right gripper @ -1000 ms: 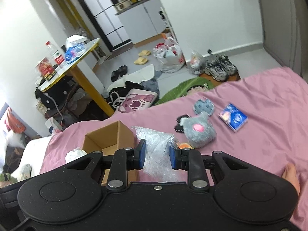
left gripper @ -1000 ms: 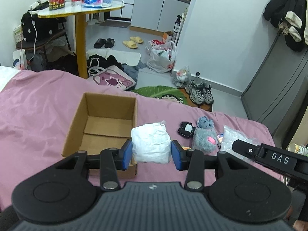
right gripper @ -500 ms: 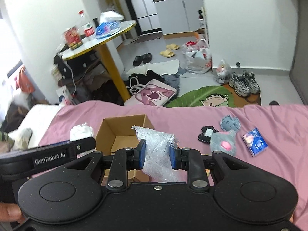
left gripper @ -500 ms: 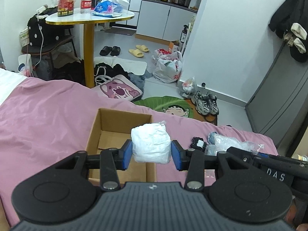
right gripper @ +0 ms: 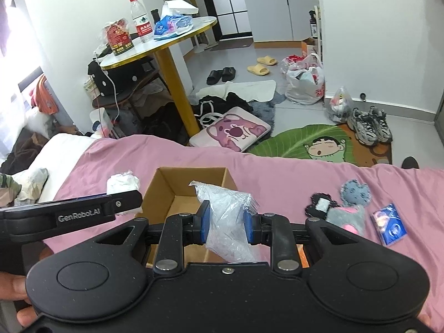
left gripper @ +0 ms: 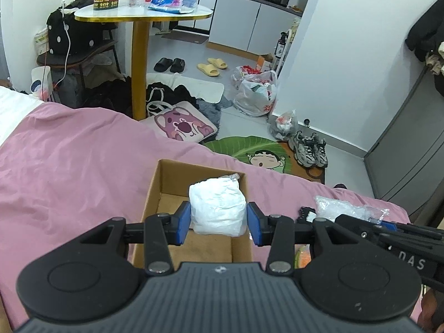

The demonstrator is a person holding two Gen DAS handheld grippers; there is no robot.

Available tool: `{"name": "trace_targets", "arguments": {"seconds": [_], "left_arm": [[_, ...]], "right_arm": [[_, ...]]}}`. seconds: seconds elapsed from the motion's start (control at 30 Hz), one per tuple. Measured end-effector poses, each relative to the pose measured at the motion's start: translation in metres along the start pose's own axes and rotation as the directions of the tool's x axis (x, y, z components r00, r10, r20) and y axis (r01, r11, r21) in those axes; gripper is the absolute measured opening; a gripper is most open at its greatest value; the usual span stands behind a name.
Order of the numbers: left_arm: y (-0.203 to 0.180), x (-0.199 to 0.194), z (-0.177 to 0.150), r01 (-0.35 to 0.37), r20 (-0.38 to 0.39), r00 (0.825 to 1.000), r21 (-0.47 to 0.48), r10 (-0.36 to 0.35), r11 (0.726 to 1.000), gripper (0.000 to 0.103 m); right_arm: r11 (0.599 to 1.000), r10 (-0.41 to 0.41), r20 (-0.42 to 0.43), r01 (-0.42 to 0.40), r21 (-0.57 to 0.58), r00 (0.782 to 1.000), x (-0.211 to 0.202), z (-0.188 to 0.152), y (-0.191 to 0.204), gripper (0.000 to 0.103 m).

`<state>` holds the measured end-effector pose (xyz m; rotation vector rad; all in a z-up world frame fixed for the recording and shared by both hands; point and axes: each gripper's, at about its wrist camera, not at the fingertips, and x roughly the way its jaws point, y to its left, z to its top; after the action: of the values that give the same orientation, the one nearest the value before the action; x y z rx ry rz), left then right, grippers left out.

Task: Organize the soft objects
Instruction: 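Carry the white bundle with the left tool while the right tool carries the plastic bag to the box, then open the left tool over the box while the right tool releases the plastic bag inside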

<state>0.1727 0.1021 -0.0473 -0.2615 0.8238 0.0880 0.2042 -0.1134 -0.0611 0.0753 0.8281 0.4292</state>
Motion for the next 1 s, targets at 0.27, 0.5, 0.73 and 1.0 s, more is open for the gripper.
{"name": "trace_targets", "arguments": {"seconds": [0.27, 0.5, 0.73, 1.0], "left_arm": [[0.019, 0.037, 0.013, -0.018, -0.043, 0.999, -0.017, 0.018, 1.000, 0.042], [0.037, 0.073, 0.019, -0.020, -0.096, 0.995, -0.037, 0.017, 0.999, 0.042], [0.052, 0.108, 0.024, -0.020, -0.145, 0.989, -0.044, 0.013, 0.999, 0.042], [0.065, 0.130, 0.027, -0.007, -0.185, 0.983, -0.034, 0.000, 0.999, 0.045]], "right_arm": [[1.000, 0.019, -0.011, -0.019, 0.004, 1.000, 0.030, 0.012, 0.006, 0.025], [0.998, 0.063, 0.005, -0.063, -0.003, 0.998, 0.055, 0.021, 0.012, 0.025], [0.995, 0.073, -0.005, -0.073, -0.069, 0.997, 0.085, 0.023, 0.024, 0.025], [0.989, 0.105, -0.018, -0.106, -0.103, 0.994, 0.113, 0.025, 0.029, 0.025]]}}
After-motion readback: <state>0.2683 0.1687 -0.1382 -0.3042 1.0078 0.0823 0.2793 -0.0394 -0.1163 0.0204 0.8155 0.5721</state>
